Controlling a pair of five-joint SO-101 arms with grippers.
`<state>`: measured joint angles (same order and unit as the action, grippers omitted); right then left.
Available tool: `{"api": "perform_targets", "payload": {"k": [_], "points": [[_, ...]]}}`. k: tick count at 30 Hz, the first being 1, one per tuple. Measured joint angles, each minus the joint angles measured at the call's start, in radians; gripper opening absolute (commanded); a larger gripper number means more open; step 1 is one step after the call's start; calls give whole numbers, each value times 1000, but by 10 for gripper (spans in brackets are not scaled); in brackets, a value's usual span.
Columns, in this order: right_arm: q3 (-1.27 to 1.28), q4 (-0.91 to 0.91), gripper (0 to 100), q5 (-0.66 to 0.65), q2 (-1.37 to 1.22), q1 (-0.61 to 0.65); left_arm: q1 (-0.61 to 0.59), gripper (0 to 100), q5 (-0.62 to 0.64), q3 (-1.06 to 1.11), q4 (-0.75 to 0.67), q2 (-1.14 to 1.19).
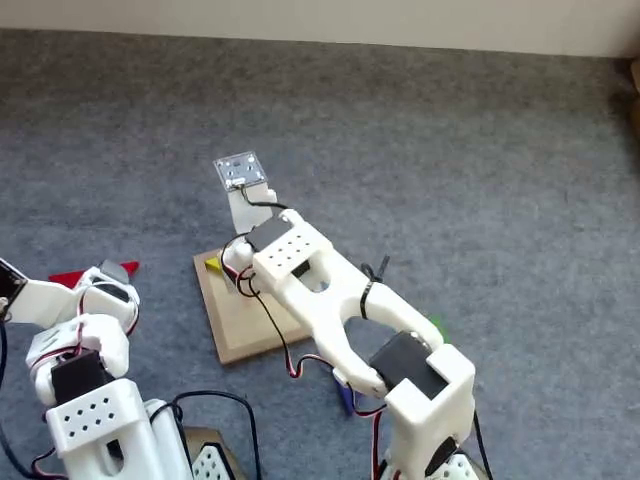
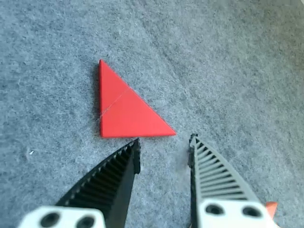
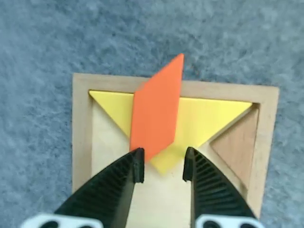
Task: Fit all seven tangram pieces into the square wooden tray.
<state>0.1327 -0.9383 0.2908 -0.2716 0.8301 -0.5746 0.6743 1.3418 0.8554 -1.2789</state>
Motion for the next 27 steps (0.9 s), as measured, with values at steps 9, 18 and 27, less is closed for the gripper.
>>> {"api": "perform_targets", "payload": {"k": [9,18,27], "points": [[5,29,149,0,-2,0,0,171,0,0,-5,0],[5,-21,153,0,-2,0,0,171,0,0,-5,0],[-18,-80,153,0,-2,23,0,171,0,23,-49,0]]}}
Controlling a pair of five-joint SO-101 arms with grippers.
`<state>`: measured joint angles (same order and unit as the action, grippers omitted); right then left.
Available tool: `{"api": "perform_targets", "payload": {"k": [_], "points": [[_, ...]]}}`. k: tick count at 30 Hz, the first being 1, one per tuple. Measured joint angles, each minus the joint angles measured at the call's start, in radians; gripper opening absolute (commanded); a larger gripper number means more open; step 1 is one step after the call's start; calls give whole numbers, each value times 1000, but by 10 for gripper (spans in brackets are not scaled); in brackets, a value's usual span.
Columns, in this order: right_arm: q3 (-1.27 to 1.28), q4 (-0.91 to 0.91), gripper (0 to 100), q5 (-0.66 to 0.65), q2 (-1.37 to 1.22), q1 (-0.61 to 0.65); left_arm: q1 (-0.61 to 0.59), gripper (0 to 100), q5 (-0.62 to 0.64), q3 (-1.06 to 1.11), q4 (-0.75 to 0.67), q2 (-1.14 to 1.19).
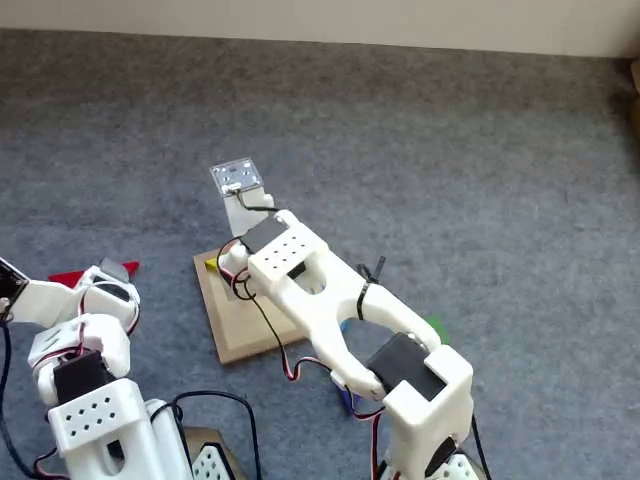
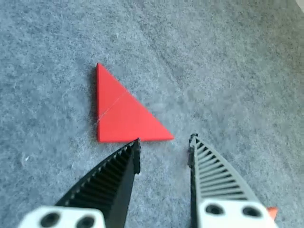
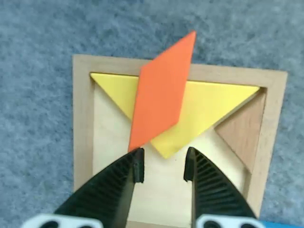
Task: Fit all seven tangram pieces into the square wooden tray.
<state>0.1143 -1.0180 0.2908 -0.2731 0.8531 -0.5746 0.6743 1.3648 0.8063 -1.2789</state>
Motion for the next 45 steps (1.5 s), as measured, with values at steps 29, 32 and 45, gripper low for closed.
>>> {"api": "perform_targets", "payload": {"k": [29,32,45], "points": [[-32,227,153,2,-120,14,0,171,0,26,-35,0],[-37,149,153,2,-118,0,0,171,0,29,-35,0],[-35,-253,153,0,-138,-11,0,171,-3,29,-38,0]]}}
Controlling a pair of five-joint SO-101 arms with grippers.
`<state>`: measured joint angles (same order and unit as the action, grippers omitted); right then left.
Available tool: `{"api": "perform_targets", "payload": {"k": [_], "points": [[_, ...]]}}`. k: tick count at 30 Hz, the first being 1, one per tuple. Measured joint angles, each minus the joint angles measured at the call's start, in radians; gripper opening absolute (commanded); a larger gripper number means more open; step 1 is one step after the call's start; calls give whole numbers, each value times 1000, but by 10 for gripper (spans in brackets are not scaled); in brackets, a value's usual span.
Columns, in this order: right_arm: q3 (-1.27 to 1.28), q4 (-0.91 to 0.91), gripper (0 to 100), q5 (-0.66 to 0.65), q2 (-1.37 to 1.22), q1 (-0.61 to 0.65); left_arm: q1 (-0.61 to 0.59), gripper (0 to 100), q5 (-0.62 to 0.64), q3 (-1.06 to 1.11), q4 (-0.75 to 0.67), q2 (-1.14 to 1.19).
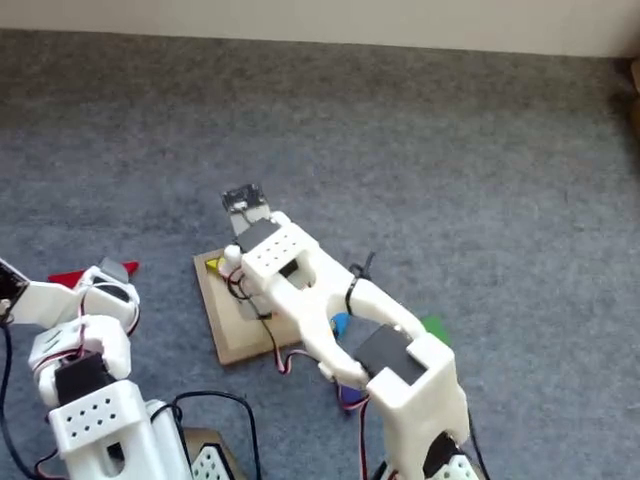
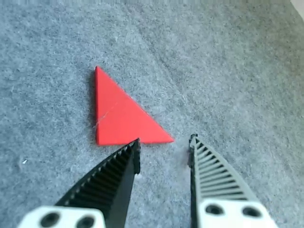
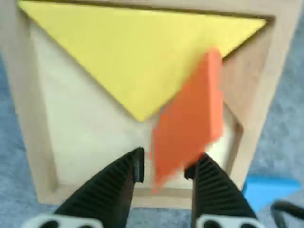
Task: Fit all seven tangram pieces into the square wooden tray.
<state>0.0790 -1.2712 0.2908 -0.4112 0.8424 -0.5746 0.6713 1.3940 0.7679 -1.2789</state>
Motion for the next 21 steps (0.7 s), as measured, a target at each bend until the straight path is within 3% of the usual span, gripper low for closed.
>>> {"api": "perform_targets", "payload": {"k": [8,21], "points": [[20,-74,153,0,69,0,0,171,-3,0,0,0],[20,-37,149,0,269,-35,0,171,-3,0,0,0]]}}
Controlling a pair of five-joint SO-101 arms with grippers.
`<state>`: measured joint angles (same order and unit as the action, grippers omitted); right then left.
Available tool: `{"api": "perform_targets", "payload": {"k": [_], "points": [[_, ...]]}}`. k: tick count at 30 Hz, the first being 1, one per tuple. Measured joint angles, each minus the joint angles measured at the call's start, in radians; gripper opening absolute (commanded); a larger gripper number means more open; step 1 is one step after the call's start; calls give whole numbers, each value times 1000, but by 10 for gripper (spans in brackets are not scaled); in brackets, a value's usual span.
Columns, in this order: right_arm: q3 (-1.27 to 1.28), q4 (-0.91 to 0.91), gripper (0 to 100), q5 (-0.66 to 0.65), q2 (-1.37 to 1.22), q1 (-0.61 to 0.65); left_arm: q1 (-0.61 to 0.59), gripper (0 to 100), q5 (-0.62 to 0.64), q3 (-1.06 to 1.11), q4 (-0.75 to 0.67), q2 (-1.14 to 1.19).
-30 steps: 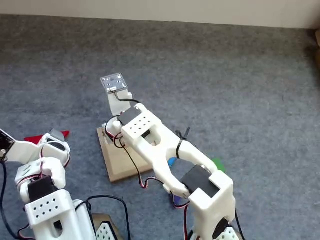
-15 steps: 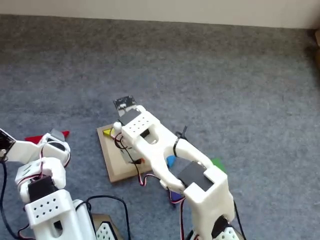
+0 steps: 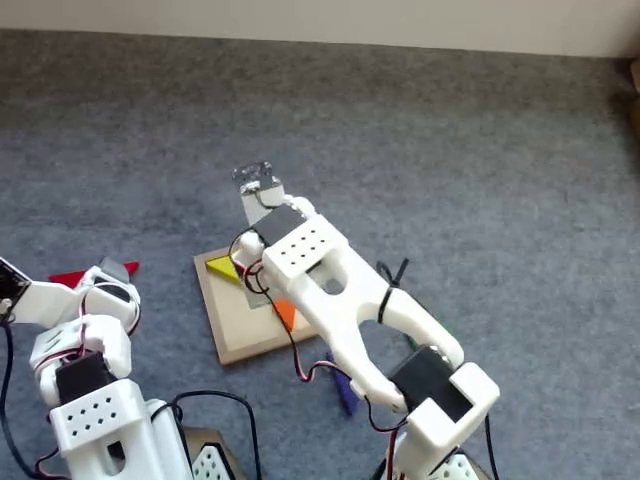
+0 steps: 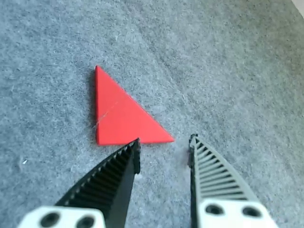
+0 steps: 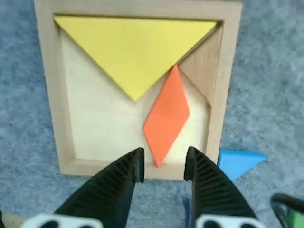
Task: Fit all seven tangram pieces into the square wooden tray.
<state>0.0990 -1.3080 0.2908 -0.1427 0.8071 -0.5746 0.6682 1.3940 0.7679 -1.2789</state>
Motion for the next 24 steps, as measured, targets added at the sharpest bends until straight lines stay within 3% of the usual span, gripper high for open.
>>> {"api": "perform_targets", "payload": {"k": [9,17,20,24], "points": [[269,328,149,2,0,-18,0,171,0,0,0,0],[285,219,149,2,69,-32,0,175,-9,0,0,0],[285,169,149,2,178,-57,0,175,-101,0,0,0],[299,141,149,2,334,-129,-41,175,-333,0,0,0]]}}
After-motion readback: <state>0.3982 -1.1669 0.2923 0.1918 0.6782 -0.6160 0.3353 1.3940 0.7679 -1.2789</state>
